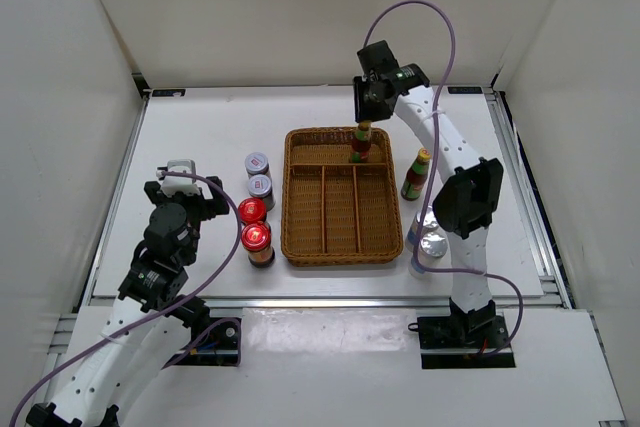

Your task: Organize the condiment bottles

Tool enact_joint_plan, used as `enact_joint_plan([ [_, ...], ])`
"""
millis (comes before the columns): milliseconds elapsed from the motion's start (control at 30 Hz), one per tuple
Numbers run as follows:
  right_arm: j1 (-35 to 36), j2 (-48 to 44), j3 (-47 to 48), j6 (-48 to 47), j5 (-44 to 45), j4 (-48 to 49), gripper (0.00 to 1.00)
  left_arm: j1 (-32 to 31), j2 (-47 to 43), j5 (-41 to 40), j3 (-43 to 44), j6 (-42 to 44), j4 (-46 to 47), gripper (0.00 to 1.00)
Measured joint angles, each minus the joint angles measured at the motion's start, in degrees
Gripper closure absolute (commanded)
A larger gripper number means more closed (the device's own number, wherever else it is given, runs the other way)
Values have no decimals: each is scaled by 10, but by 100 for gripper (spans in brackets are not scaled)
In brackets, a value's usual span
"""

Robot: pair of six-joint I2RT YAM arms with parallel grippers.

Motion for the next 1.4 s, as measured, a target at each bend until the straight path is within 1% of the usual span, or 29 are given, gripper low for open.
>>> enact_joint_plan([
  [33, 0, -1, -3, 0, 1, 6, 88, 0, 0, 0, 0, 0, 0, 0],
  [67, 0, -1, -5, 1, 0, 9, 79, 0, 0, 0, 0, 0, 0, 0],
  [100, 0, -1, -10, 2, -1, 15, 48, 0, 0, 0, 0, 0, 0, 0],
  [133, 0, -2, -14, 3, -1, 22, 36, 0, 0, 0, 0, 0, 0, 0],
  [167, 0, -3, -15, 3, -1, 25, 27, 0, 0, 0, 0, 0, 0, 0],
  [200, 0, -3, -16, 5, -2, 27, 15, 0, 0, 0, 0, 0, 0, 0],
  [267, 0, -7, -17, 5, 3, 29, 7, 0, 1, 0, 0, 0, 0, 0],
  [300, 0, -10, -17, 5, 7, 27, 1, -1, 1, 0, 0, 0, 0, 0],
  [433, 0, -49, -28, 5, 43, 16, 1, -4, 4, 1, -3, 0, 0, 0],
  [567, -9, -145, -81, 10, 83, 10, 1, -4, 8, 1, -6, 0, 0, 0],
  [600, -17, -174, -97, 12, 89, 6, 1, -4, 9, 1, -7, 0, 0, 0],
  [633, -28, -200, -115, 16, 93, 5, 4, -4, 10, 1, -7, 0, 0, 0],
  [700, -52, -239, -147, 21, 95, 1, 4, -4, 10, 1, -7, 0, 0, 0],
  [733, -69, -257, -166, 23, 94, -4, 7, -4, 10, 2, -7, 0, 0, 0],
  [833, -110, -267, -214, 33, 78, -14, 12, -4, 10, 4, -7, 0, 0, 0],
  [867, -118, -263, -233, 36, 71, -15, 16, -4, 10, 5, -7, 0, 0, 0],
  [900, -122, -256, -251, 37, 66, -18, 17, -4, 10, 5, -7, 0, 0, 0],
  [1033, -121, -227, -309, 43, 44, -32, 17, -4, 10, 6, -7, 0, 0, 0],
  [1067, -121, -223, -318, 45, 40, -36, 19, -4, 10, 6, -7, 0, 0, 0],
  [1167, -121, -218, -327, 48, 28, -42, 27, -4, 10, 7, -7, 0, 0, 0],
  [1200, -122, -218, -328, 49, 26, -41, 33, -4, 10, 7, -7, 1, 0, 0],
  [1267, -124, -218, -330, 52, 24, -41, 41, -4, 10, 7, -7, 2, 0, 0],
  [1300, -125, -218, -331, 52, 22, -41, 51, -4, 10, 7, -7, 2, 0, 0],
  [1367, -125, -218, -333, 56, 17, -40, 61, -4, 10, 7, -7, 2, 0, 0],
  [1400, -125, -218, -334, 57, 16, -40, 71, -4, 10, 7, -7, 3, 0, 0],
])
